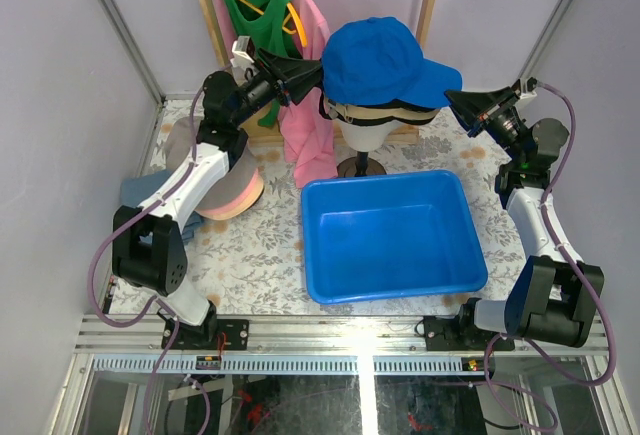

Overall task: Stack the hats
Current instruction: Stack the hat on the hat.

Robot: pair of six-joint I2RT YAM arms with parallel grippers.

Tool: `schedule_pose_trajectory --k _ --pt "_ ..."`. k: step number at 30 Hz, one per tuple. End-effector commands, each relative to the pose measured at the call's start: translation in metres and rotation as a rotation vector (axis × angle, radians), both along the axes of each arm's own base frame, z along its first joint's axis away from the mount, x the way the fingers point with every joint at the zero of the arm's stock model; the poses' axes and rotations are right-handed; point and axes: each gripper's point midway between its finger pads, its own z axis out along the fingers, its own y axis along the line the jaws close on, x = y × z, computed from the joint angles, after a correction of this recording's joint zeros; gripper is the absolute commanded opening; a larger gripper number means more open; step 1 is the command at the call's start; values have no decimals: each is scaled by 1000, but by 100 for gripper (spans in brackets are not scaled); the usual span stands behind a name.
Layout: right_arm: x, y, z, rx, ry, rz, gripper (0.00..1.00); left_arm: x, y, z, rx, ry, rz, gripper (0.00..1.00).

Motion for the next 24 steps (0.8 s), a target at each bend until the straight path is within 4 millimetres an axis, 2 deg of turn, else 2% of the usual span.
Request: schedule_pose_trajectory --k 1,8,20,24 --pt "-7 13 -25 -70 41 98 9 -7 1 11 66 -42 0 42" --pt "-7 13 -34 -98 60 87 9 1 -2 3 81 -18 -1 43" --pt "-9 12 -66 -91 143 74 8 -2 -8 0 87 -4 -24 43" --pt "-9 12 -62 -75 128 82 12 -2 -8 2 84 -4 -16 43"
